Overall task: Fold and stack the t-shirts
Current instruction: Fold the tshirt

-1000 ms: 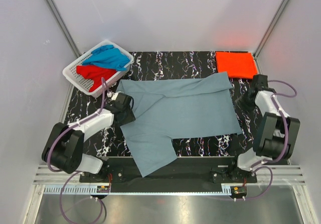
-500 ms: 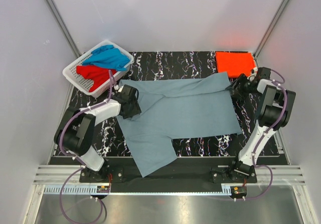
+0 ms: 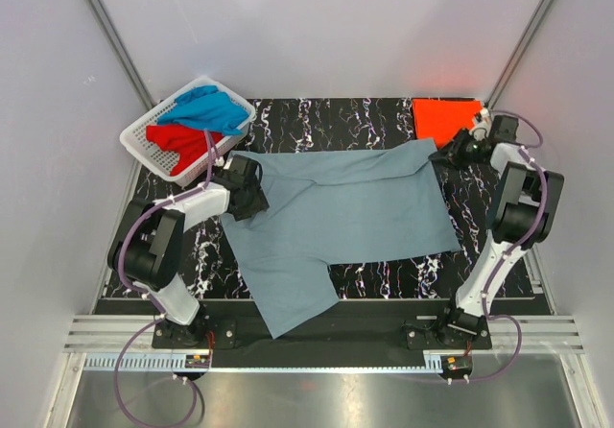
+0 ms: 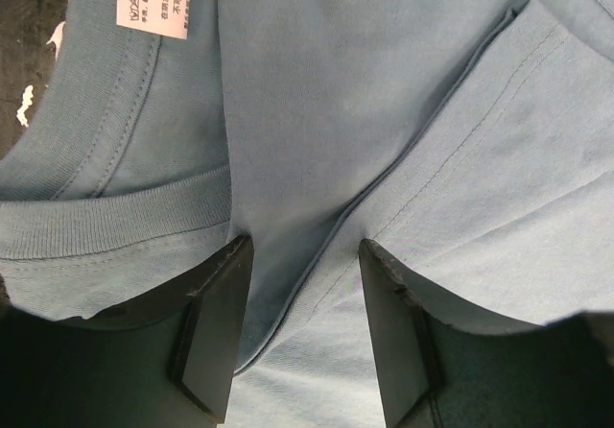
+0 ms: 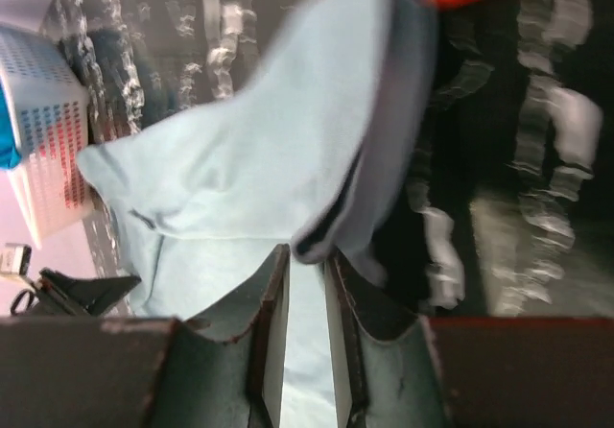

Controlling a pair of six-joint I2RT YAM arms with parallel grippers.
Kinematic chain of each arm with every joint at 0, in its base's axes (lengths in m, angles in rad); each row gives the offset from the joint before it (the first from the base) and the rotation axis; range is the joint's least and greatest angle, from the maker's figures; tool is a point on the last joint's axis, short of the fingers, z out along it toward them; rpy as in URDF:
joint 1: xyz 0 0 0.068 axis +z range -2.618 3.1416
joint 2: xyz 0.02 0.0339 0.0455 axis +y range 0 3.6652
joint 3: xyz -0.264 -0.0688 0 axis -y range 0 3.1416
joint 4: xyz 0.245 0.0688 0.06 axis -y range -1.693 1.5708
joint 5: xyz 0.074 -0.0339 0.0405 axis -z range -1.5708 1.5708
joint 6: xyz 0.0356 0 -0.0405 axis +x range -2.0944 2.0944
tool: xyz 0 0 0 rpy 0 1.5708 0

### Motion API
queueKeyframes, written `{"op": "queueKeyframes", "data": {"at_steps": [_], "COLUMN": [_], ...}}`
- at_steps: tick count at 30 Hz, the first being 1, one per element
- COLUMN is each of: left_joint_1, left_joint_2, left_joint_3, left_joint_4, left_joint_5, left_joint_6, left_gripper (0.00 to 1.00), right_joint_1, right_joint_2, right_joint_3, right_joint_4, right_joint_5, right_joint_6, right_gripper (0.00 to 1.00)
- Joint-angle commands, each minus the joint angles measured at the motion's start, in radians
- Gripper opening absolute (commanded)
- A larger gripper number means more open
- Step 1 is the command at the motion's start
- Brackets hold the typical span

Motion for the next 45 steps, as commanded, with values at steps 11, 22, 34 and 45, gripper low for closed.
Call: {"op": "queueKeyframes", "data": {"at_steps": [11,22,34,45], "left_joint_1": [0.011,0.012,0.061,-0.126], "left_joint_2": [0.013,0.019,0.017,-0.176], "left_joint_3": [-0.013,0.027,0.116,0.032], "left_joint_4": [0.014,-0.035,-0.159,-0.033], "left_joint_5": [-0.002,-0.056,-0.197,-0.058], "left_joint_6": [0.002,0.013,0.03,-0.013], "left_gripper": [0.54,0.55,0.55,0.55], "right_joint_1": [0.301,0.066,-0.011,-0.011], "right_joint_2": [-0.23,-0.123,-0.2,-0.311], "right_joint_3": [-0.087,0.109,-0.058,-0.225], "right_joint_4": [-0.288,-0.34,-0.366,-0.366], "right_joint_5": [0.579,0.542,0.557,0.623], "right_joint_6": [-0.07,0.085,0.232,0.225], "right_gripper": [0.5,0.65,0.64,0.56]}}
